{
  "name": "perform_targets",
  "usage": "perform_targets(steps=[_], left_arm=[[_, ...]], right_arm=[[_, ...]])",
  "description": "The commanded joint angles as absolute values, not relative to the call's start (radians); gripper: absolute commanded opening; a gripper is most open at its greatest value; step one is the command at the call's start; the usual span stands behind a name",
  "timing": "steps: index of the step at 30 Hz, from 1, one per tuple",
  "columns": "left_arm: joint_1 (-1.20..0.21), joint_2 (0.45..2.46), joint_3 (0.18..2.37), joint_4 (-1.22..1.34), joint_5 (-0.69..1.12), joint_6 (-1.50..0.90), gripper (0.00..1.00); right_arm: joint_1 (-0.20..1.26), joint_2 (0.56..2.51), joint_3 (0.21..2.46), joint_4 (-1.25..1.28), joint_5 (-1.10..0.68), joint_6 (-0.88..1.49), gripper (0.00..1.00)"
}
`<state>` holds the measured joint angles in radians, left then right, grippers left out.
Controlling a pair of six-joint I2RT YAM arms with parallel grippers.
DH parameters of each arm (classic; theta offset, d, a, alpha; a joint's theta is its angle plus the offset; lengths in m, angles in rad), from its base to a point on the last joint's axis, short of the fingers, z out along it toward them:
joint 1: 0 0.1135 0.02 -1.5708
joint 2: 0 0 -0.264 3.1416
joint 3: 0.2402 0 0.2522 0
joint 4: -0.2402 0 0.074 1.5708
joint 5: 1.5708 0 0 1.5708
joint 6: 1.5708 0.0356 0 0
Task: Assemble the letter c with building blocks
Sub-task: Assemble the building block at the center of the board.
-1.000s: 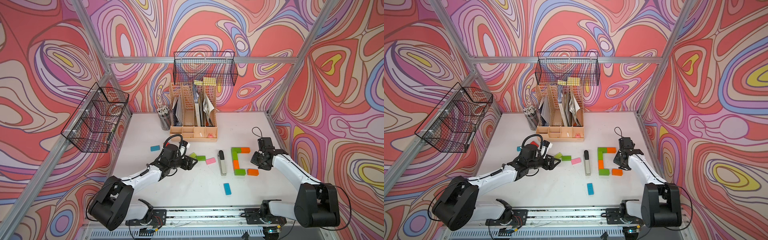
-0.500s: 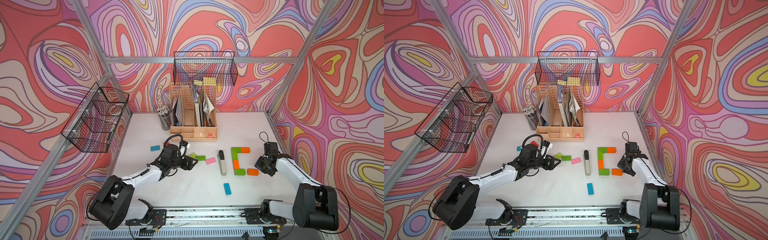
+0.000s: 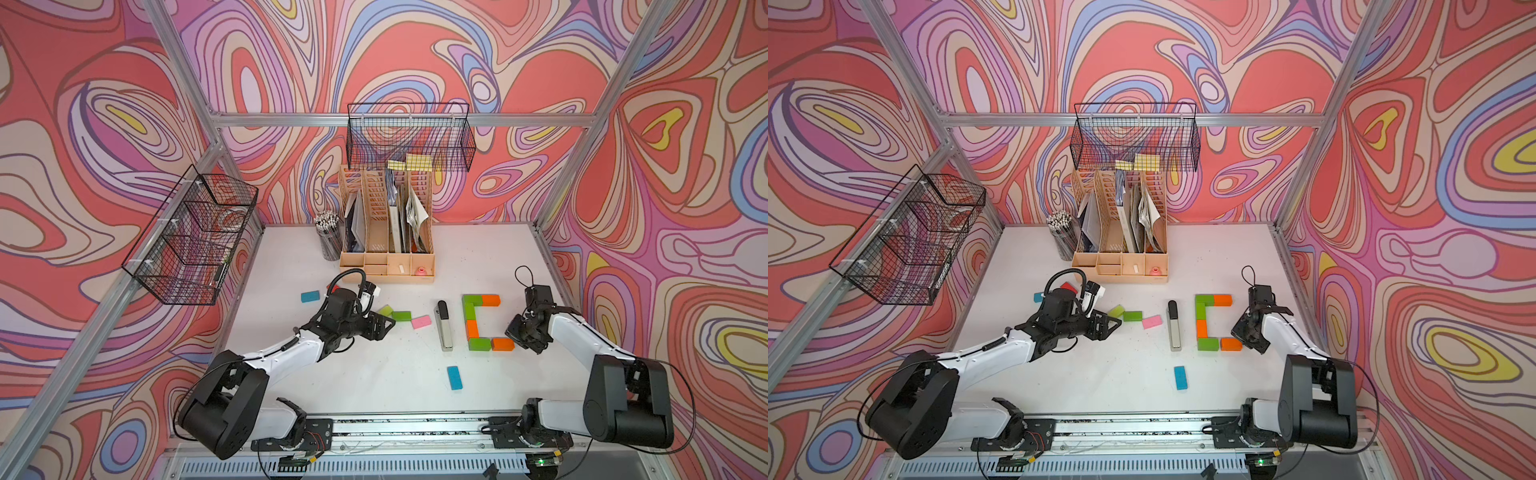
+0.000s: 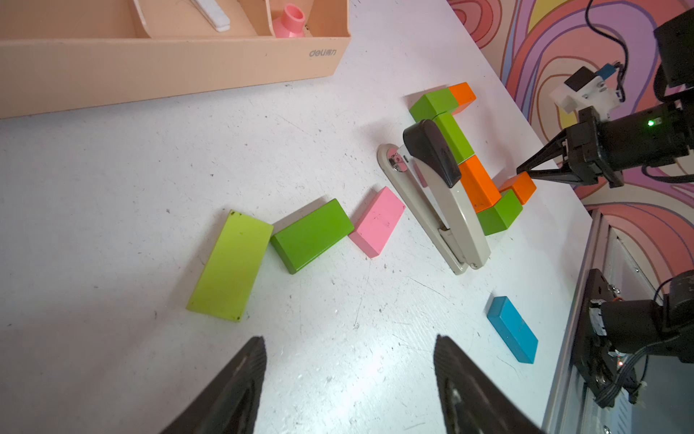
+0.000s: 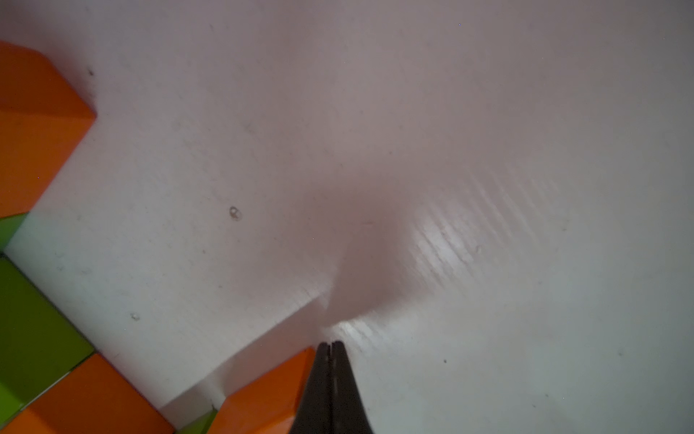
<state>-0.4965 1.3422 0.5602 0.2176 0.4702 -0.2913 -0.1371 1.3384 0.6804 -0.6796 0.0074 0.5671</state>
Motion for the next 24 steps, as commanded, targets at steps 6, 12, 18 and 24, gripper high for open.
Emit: perform_targets(steps=[6,12,18,24], left_arm=[[-0.494,1.358,0.572,0.212,0.47,-0.276,0.73],[-0.493,1.353,0.572,0.21,0.469,-0.276,0.73],[-0.492,1.353,0.572,0.207,0.463,-0.273,0.73],[-0.493,1.354,0.573,0.207,0.462,-0.273,0.73]], right_arm=[[-0.143,1.342,0.669,-0.667,-0.006,0.571,0.0],[-0.143,1.341,0.667,-0.661,-0.023,0.564,0.0],[-0.143,1.332,0.666,-0.662,-0.033,0.559,0.0],[-0.143,1.333,0.668,-0.666,-0.034,0.557,0.0]])
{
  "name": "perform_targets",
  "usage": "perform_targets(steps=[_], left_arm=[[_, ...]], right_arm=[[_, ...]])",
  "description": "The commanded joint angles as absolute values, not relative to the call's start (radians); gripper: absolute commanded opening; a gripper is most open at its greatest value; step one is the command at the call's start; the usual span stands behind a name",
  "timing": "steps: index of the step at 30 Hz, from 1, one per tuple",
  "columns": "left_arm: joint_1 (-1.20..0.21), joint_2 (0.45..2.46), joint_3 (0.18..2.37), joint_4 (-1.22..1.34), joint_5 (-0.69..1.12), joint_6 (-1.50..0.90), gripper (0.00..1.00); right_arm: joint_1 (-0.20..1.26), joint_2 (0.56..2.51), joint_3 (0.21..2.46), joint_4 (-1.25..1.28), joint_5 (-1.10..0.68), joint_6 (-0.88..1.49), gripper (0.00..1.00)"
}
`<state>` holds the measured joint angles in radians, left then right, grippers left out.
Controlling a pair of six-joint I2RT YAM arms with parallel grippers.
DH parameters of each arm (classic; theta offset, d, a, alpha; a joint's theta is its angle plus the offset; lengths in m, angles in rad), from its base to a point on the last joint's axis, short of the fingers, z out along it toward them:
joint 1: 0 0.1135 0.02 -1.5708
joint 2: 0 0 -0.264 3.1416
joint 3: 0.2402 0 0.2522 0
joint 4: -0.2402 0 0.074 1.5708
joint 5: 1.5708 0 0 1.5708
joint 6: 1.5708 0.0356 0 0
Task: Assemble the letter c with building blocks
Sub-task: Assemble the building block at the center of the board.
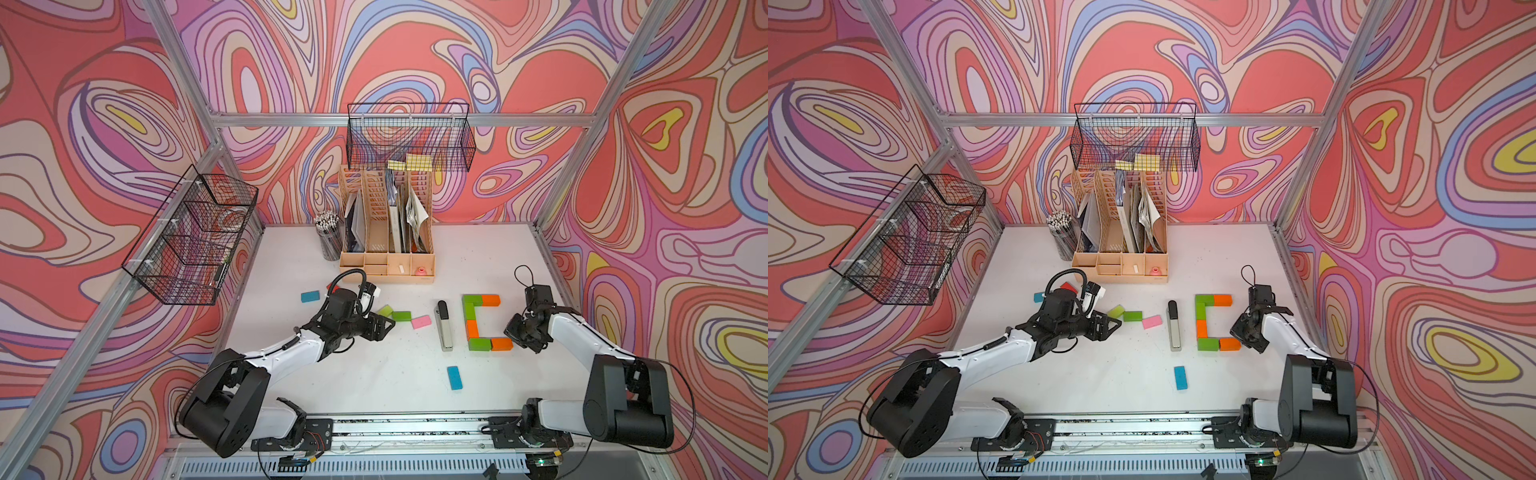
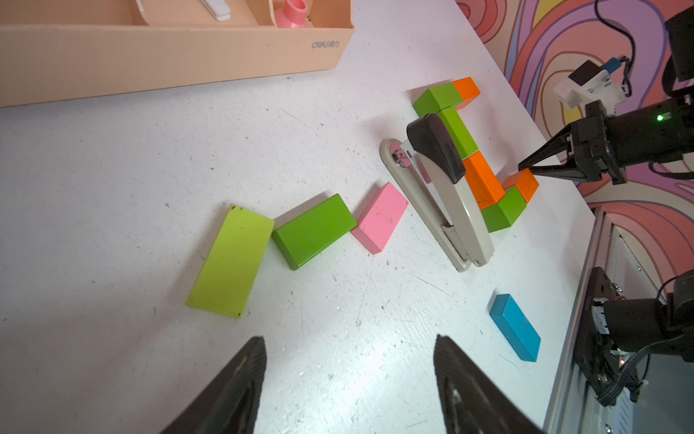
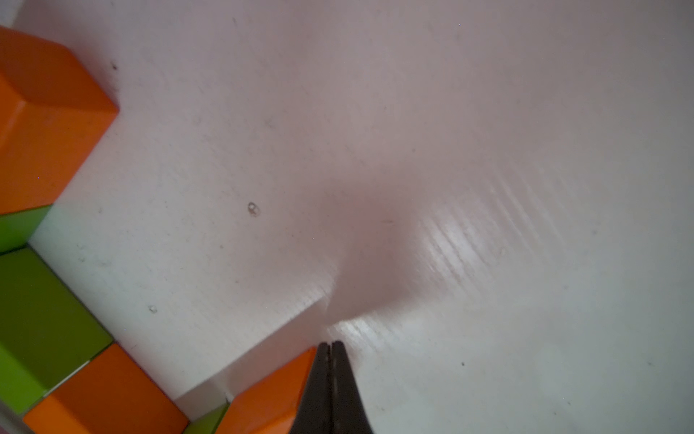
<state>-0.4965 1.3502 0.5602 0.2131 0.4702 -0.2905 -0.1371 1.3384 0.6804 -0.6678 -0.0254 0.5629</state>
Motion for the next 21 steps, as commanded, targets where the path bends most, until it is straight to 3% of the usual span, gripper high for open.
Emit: perform_targets(steps=[1,21], left_arm=[[-0.492,1.355,0.573,0.207,0.462,-0.273,0.73],[-0.493,1.359,0.574,0.207,0.46,-0.272,0.73]], right_arm=[[-0.143,1.334,0.668,-0.665,-0.035,0.556,0.0],[-0.143,1.347,0.666,-0.654,-0.046,0.553,0.0]])
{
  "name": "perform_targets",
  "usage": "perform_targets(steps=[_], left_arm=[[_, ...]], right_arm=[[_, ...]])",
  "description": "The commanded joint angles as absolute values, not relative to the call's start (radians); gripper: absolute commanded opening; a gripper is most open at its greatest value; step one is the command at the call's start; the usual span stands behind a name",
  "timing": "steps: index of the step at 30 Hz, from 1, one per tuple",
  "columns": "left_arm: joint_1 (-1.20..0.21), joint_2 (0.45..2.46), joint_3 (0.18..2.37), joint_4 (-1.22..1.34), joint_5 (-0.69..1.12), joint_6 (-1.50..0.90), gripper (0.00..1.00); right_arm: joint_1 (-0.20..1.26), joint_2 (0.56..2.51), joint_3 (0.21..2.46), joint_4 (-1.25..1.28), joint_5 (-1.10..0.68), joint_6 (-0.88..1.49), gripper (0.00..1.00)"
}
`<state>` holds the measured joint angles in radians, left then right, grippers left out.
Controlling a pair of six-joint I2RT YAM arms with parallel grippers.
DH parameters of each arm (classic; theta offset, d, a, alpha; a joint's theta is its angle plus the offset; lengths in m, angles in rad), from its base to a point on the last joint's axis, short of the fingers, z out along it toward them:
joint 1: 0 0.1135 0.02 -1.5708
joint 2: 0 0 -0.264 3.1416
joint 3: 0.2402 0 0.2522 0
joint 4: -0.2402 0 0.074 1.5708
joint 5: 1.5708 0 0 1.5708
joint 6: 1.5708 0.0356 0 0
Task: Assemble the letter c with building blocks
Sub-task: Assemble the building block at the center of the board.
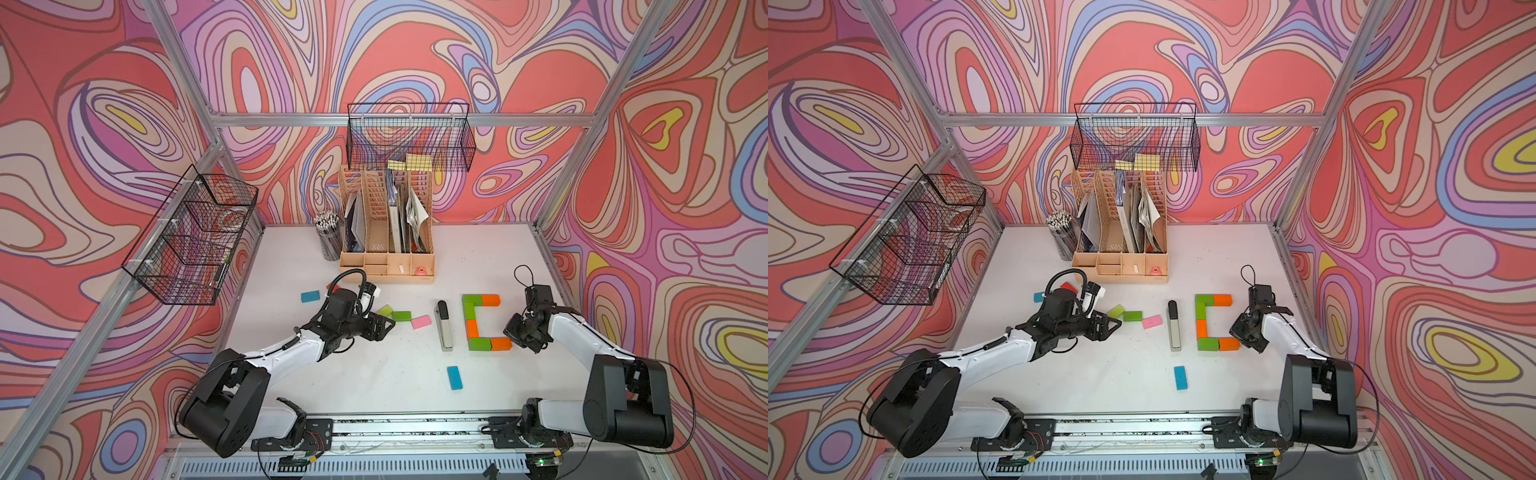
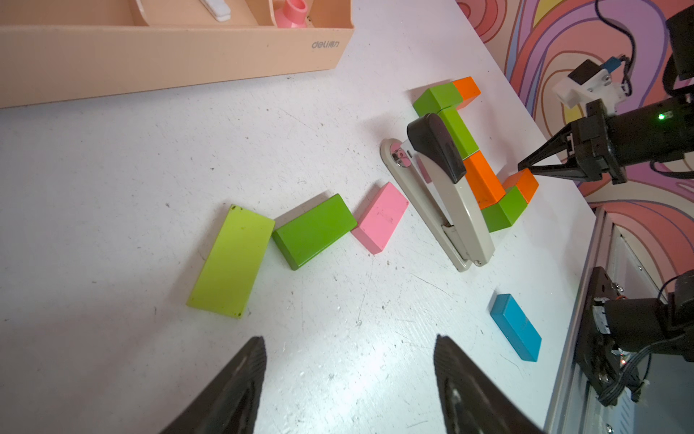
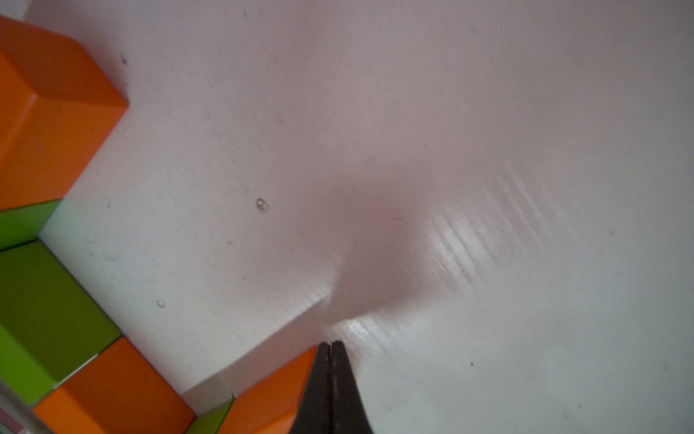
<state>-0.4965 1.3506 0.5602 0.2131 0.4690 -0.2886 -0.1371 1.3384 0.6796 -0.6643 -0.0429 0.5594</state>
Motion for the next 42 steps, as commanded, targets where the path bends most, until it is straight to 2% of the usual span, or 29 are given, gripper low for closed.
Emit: perform_targets(steps=[1,18,24,30,32,34,36,42], left_arm=[[-0.492,1.359,0.574,0.206,0.46,-0.272,0.73],[-0.493,1.358,0.575,0.203,0.458,-0.27,0.73],[-0.492,1.351,0.572,0.2,0.449,-0.27,0.73],[-0.492,1.356,0.584,0.185,0.427,-0.276,0.73],[-0.493,1.359,0.593,0.161,0.37,-0.282,0.72],[-0.493,1.35,0.611,0.127,0.359,-0.279,0.72],[-0.493,1.327,0.602,0.137,0.344,-0.299,0.72],[-0.492,1.294,0.61,0.059,0.203,-0.35,0.73]], right_arm=[[-0.143,1.347,0.665,-0.655,-0.048,0.552,0.0],[-0.143,1.316,0.668,-0.671,0.0,0.569,0.0],[-0.142,1.281,0.767,-0.709,0.067,0.525,0.0],[-0.136,1.299,0.862,-0.648,-0.125,0.398,0.0],[-0.122,1.308,0.889,-0.63,-0.155,0.366,0.06],[-0.105,1.317,0.911,-0.603,-0.187,0.348,0.23],[-0.083,1.328,0.93,-0.573,-0.224,0.342,0.34],[0.087,1.383,1.006,-0.546,-0.248,0.3,0.54]])
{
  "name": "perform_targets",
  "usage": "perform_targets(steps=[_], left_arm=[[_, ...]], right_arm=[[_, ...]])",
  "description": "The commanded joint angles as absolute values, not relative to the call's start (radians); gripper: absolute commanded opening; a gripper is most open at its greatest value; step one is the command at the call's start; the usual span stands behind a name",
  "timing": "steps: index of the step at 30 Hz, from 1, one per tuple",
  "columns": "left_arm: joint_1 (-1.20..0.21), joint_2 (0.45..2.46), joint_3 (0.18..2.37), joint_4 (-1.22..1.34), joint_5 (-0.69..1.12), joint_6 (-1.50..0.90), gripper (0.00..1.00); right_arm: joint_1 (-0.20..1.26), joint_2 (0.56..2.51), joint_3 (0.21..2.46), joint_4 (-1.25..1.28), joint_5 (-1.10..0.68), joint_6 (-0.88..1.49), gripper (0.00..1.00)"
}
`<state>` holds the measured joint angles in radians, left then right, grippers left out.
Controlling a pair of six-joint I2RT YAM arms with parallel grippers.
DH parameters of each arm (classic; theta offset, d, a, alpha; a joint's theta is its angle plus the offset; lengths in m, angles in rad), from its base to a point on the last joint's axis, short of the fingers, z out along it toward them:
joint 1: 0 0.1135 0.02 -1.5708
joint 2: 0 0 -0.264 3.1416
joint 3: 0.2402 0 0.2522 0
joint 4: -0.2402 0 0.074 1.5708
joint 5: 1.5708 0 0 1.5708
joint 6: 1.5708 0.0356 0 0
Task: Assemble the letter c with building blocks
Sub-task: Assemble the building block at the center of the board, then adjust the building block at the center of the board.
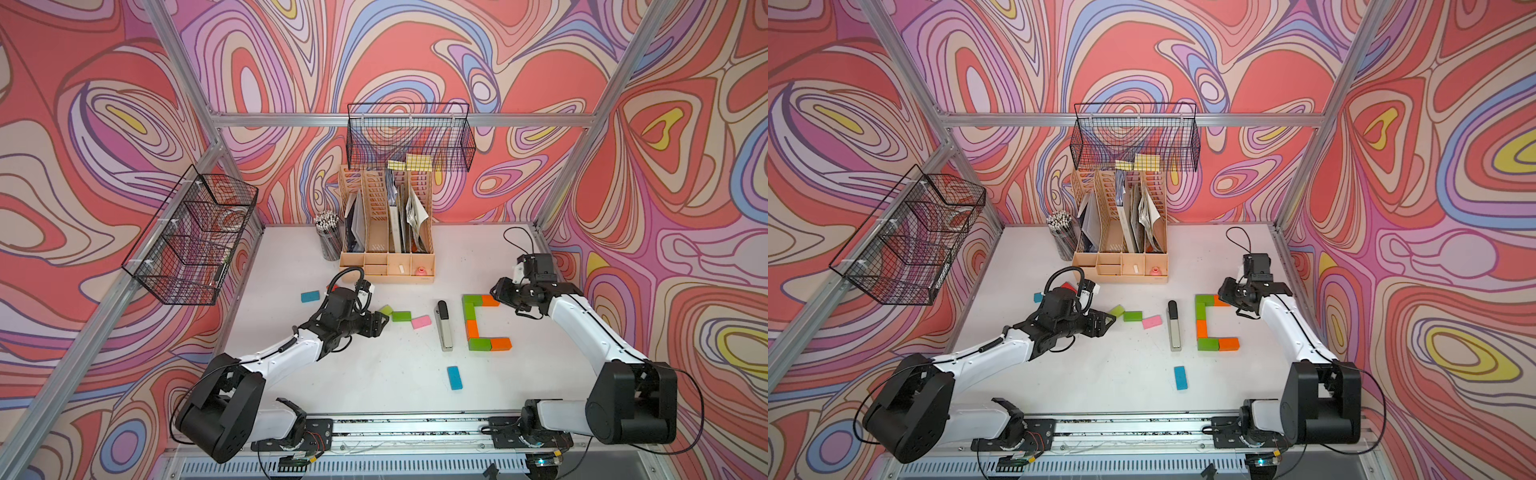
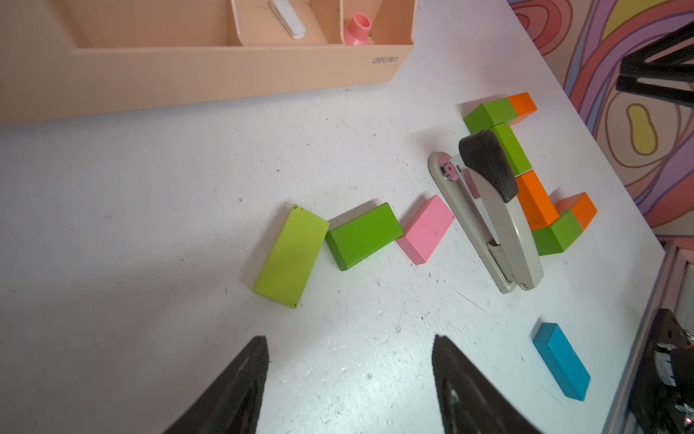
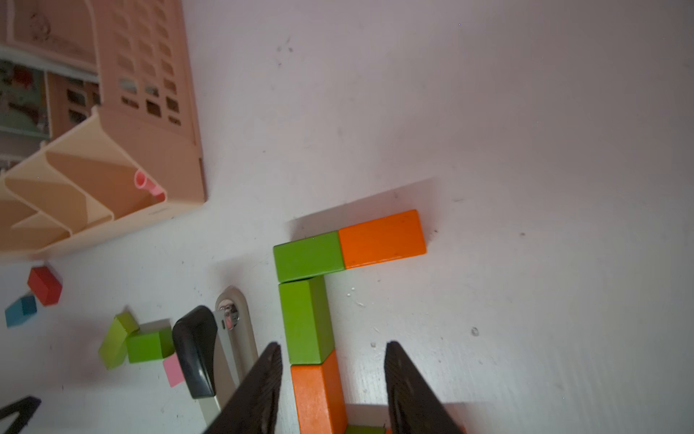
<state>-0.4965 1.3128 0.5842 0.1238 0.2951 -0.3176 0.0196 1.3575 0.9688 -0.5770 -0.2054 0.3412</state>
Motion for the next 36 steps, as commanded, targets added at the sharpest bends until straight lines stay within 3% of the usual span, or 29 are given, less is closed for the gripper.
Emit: perform_targets(steps=[1,11,20,36], left_arm=[[-0.492,1.297,0.613,0.054,0.196,-0.356,0.73],[-0.501,1.371,0.658,0.04,0.213,-0.321,0.79],[-0.512,1.535,0.795,-0.025,0.169,-0.217,0.73],[-0.535,1.702,0.896,-0.088,0.136,-0.195,0.67]], right_arm=[[0.117,1.391,1.015,-0.545,-0.249,0.295,0.57],[0.288,1.447,1.058,-0.482,-0.311,0.302,0.64],[0.368,1.482,1.07,-0.461,-0.333,0.257,0.66],[0.385,1.411,0.986,-0.419,-0.357,0.221,0.66]])
